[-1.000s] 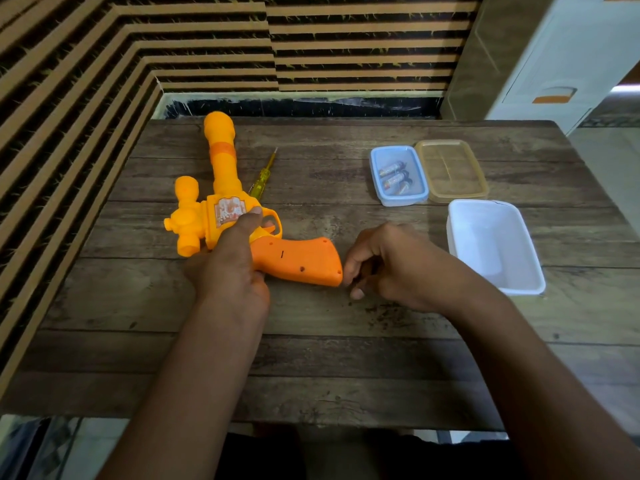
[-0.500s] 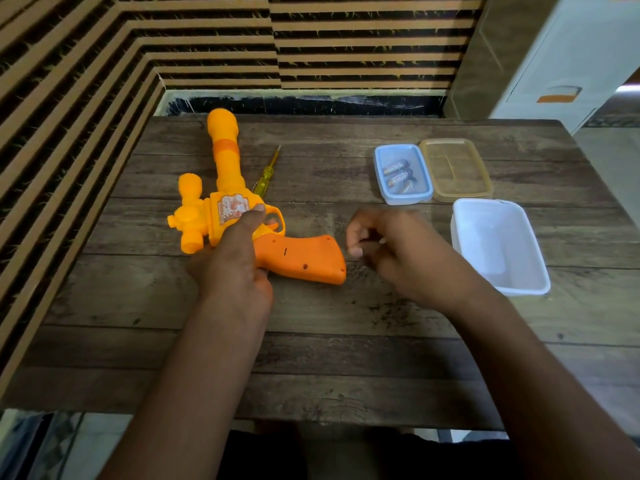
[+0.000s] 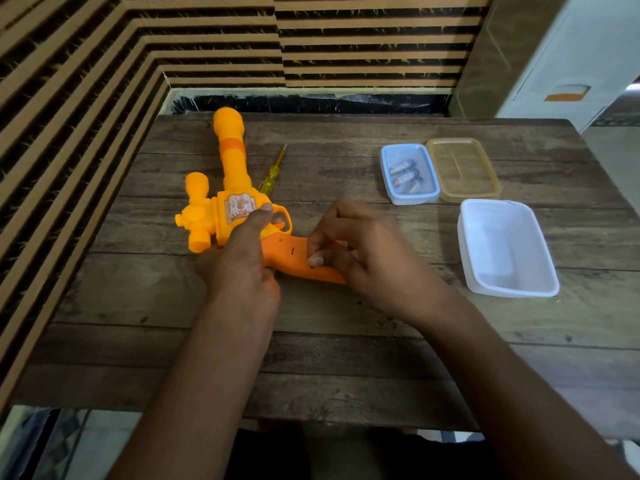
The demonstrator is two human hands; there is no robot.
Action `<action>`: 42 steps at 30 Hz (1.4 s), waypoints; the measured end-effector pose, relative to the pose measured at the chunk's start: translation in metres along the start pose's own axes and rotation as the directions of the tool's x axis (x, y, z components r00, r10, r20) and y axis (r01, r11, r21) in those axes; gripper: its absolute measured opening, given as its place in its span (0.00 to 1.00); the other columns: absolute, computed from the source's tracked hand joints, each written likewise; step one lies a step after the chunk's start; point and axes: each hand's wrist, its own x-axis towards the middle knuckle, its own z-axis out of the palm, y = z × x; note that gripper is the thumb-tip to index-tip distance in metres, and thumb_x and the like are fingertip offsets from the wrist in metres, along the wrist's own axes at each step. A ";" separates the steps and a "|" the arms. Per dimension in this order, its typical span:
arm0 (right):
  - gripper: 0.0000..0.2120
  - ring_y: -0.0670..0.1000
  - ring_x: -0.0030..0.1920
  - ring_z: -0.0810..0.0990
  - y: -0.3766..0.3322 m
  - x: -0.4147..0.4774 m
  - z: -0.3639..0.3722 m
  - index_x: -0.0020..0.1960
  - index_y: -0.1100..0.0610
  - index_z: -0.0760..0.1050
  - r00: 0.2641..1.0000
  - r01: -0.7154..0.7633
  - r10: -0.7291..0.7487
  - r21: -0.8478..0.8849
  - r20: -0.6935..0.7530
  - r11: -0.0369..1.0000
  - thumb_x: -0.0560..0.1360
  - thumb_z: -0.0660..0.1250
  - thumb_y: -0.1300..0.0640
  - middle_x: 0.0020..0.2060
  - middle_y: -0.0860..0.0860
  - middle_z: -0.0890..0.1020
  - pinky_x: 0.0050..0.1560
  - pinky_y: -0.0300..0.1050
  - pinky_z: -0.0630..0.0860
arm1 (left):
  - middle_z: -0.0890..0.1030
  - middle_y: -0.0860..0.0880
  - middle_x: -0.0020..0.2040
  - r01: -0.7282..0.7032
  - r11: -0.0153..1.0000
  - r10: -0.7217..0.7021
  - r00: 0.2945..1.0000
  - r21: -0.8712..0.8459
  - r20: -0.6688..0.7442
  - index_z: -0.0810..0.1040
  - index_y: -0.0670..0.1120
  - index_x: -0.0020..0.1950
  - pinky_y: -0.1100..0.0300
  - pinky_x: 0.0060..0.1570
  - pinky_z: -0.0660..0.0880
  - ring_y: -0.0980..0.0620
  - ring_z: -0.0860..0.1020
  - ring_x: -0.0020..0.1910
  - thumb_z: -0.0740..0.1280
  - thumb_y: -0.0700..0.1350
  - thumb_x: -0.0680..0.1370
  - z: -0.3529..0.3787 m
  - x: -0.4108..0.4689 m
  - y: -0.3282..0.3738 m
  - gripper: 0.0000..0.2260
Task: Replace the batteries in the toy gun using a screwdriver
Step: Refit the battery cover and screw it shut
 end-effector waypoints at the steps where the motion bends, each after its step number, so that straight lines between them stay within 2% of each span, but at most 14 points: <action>1: 0.06 0.47 0.48 0.75 0.001 0.001 0.002 0.46 0.56 0.84 1.000 0.013 -0.013 -0.016 0.000 1.000 0.73 0.72 0.65 0.45 0.50 0.78 0.48 0.36 0.67 | 0.87 0.51 0.57 0.007 1.000 -0.007 1.000 0.000 -0.002 0.82 0.50 0.65 0.65 0.30 0.78 0.57 0.86 0.45 0.81 0.43 0.72 0.000 -0.002 0.000 0.23; 4: 0.04 0.49 0.48 0.75 0.003 0.003 0.005 0.45 0.55 0.84 1.000 0.028 -0.028 -0.033 0.000 0.999 0.73 0.72 0.61 0.45 0.50 0.78 0.47 0.40 0.68 | 0.87 0.50 0.57 0.014 1.000 -0.014 1.000 -0.002 -0.008 0.82 0.49 0.65 0.68 0.22 0.75 0.58 0.86 0.42 0.81 0.43 0.72 -0.001 -0.001 0.000 0.23; 7: 0.02 0.46 0.47 0.74 0.001 0.003 0.003 0.45 0.55 0.84 1.000 0.005 -0.005 -0.004 0.002 1.000 0.73 0.74 0.60 0.45 0.48 0.77 0.47 0.32 0.67 | 0.87 0.50 0.57 0.006 1.000 -0.006 1.000 -0.018 -0.009 0.82 0.49 0.66 0.66 0.24 0.76 0.56 0.86 0.46 0.81 0.43 0.71 0.000 -0.001 0.001 0.24; 10: 0.03 0.44 0.47 0.73 0.000 0.004 0.002 0.45 0.55 0.84 1.000 0.004 -0.004 0.001 0.002 1.000 0.73 0.76 0.61 0.45 0.47 0.77 0.48 0.27 0.65 | 0.87 0.51 0.57 -0.003 1.000 0.003 1.000 -0.015 -0.019 0.82 0.49 0.66 0.65 0.29 0.77 0.55 0.86 0.48 0.82 0.43 0.71 0.000 -0.002 0.001 0.24; 12: 0.03 0.44 0.46 0.74 0.000 0.004 0.002 0.45 0.55 0.85 1.000 0.002 -0.002 -0.003 0.006 1.000 0.72 0.76 0.61 0.45 0.47 0.78 0.48 0.28 0.66 | 0.87 0.50 0.56 -0.009 1.000 0.008 1.000 -0.019 -0.019 0.82 0.49 0.66 0.62 0.34 0.79 0.53 0.87 0.49 0.82 0.42 0.71 0.000 -0.001 0.001 0.24; 17: 0.04 0.47 0.47 0.76 -0.002 0.003 0.002 0.44 0.55 0.85 0.999 -0.040 0.039 0.038 0.017 0.998 0.72 0.78 0.61 0.45 0.48 0.79 0.48 0.40 0.71 | 0.87 0.50 0.57 -0.017 1.000 0.016 1.000 -0.024 -0.026 0.81 0.49 0.66 0.54 0.47 0.82 0.50 0.86 0.55 0.82 0.41 0.70 0.000 -0.002 0.000 0.25; 23: 0.05 0.44 0.47 0.74 -0.005 0.005 0.003 0.44 0.52 0.84 0.990 -0.136 0.134 0.048 0.046 0.990 0.71 0.79 0.58 0.45 0.45 0.77 0.44 0.35 0.67 | 0.87 0.49 0.57 -0.027 0.999 0.026 0.999 -0.029 -0.031 0.82 0.49 0.65 0.51 0.52 0.84 0.51 0.87 0.52 0.82 0.40 0.70 0.000 -0.003 0.000 0.25; 26: 0.08 0.47 0.50 0.76 -0.005 0.006 0.004 0.42 0.49 0.83 0.966 -0.253 0.244 0.124 0.081 0.959 0.70 0.81 0.57 0.48 0.46 0.77 0.45 0.38 0.67 | 0.87 0.51 0.56 -0.035 0.999 0.034 0.998 -0.011 -0.047 0.82 0.49 0.64 0.53 0.51 0.83 0.54 0.86 0.50 0.82 0.40 0.70 0.000 -0.005 0.000 0.24; 29: 0.12 0.49 0.55 0.77 -0.004 0.007 0.004 0.40 0.46 0.80 0.935 -0.352 0.337 0.206 0.107 0.913 0.68 0.82 0.57 0.52 0.49 0.79 0.51 0.46 0.74 | 0.87 0.51 0.56 -0.017 1.000 0.017 0.999 -0.004 -0.038 0.82 0.48 0.64 0.53 0.51 0.82 0.54 0.86 0.50 0.82 0.42 0.70 0.001 -0.007 0.001 0.23; 31: 0.13 0.52 0.53 0.80 -0.005 0.006 0.004 0.39 0.48 0.79 0.921 -0.388 0.379 0.276 0.088 0.879 0.68 0.83 0.58 0.48 0.51 0.82 0.56 0.55 0.78 | 0.86 0.51 0.54 -0.011 1.000 0.010 0.999 -0.009 -0.047 0.81 0.48 0.63 0.54 0.48 0.82 0.55 0.85 0.47 0.82 0.42 0.71 0.003 -0.009 0.001 0.23; 33: 0.14 0.55 0.50 0.81 -0.006 0.005 0.005 0.39 0.49 0.78 0.905 -0.417 0.420 0.334 0.069 0.845 0.67 0.83 0.59 0.43 0.53 0.82 0.56 0.59 0.79 | 0.86 0.52 0.51 -0.011 1.000 0.010 0.998 -0.017 -0.056 0.81 0.49 0.62 0.56 0.45 0.82 0.57 0.84 0.44 0.82 0.41 0.71 0.004 -0.010 0.002 0.22; 37: 0.15 0.52 0.45 0.81 -0.004 0.007 0.008 0.36 0.48 0.78 0.889 -0.448 0.453 0.324 0.062 0.834 0.65 0.83 0.60 0.40 0.50 0.81 0.51 0.56 0.80 | 0.84 0.55 0.47 -0.020 0.999 0.018 0.999 -0.040 -0.044 0.80 0.50 0.59 0.60 0.37 0.77 0.59 0.82 0.40 0.81 0.39 0.71 0.003 -0.010 -0.001 0.20; 40: 0.15 0.47 0.42 0.78 -0.003 0.008 0.010 0.37 0.48 0.78 0.900 -0.435 0.420 0.308 0.117 0.846 0.68 0.82 0.62 0.39 0.47 0.80 0.45 0.47 0.76 | 0.84 0.54 0.49 -0.006 0.999 0.005 0.999 -0.041 -0.039 0.80 0.49 0.61 0.62 0.35 0.74 0.59 0.82 0.41 0.82 0.40 0.71 0.001 -0.004 -0.002 0.21; 42: 0.15 0.47 0.41 0.77 -0.004 0.008 0.010 0.37 0.49 0.78 0.904 -0.428 0.407 0.335 0.134 0.840 0.69 0.81 0.64 0.40 0.48 0.80 0.43 0.46 0.73 | 0.85 0.53 0.52 -0.004 0.999 0.002 0.999 -0.038 -0.033 0.81 0.48 0.61 0.63 0.34 0.73 0.59 0.82 0.42 0.82 0.41 0.71 0.000 -0.002 -0.001 0.21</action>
